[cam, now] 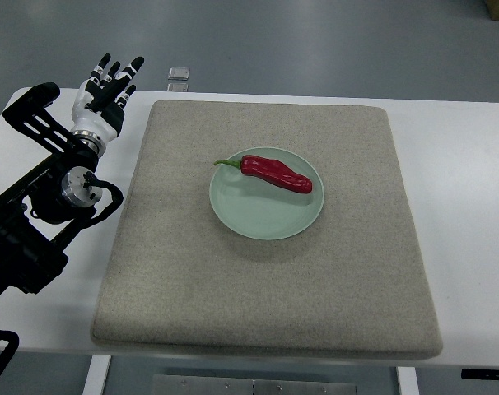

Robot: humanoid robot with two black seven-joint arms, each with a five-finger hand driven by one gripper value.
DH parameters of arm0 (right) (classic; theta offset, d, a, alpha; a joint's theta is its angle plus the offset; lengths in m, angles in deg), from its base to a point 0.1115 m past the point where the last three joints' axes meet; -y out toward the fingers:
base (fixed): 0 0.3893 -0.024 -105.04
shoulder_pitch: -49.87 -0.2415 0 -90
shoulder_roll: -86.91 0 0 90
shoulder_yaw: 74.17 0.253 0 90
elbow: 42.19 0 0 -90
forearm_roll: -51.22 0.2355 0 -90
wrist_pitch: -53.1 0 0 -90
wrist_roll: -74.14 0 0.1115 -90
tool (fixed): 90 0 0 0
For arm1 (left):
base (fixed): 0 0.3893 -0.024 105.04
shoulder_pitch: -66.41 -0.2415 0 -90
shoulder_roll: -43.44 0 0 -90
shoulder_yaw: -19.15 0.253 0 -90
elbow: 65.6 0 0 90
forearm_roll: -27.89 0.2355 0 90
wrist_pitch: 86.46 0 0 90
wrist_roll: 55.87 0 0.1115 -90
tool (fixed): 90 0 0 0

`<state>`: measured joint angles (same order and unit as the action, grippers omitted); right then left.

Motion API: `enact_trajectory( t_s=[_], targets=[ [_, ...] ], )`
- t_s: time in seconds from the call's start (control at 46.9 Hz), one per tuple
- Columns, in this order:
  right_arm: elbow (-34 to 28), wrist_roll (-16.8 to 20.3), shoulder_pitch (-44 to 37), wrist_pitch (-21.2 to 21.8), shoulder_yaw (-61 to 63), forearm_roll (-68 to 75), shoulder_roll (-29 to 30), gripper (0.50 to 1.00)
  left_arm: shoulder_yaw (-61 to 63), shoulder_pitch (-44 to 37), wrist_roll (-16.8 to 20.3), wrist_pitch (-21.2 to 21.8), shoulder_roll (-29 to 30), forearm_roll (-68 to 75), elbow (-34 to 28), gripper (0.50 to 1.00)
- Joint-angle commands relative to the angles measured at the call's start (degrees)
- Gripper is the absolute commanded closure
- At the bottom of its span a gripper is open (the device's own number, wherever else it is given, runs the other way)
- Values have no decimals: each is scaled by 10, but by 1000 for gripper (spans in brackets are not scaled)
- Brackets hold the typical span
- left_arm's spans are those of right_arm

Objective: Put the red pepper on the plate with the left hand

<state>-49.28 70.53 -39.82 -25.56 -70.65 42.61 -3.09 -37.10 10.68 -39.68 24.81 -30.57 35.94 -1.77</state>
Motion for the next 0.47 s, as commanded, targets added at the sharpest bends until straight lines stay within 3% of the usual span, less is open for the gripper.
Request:
enact_trajectory(
  t_s=[0.0, 0.448],
  targets=[
    [-5, 0, 0, 2, 1, 0, 0, 568, -1, 0, 1, -3, 0, -1, 1, 501],
    [-8, 2, 0, 6, -1, -4, 0, 568, 0, 0, 1, -8, 2, 0, -2, 501]
  ],
)
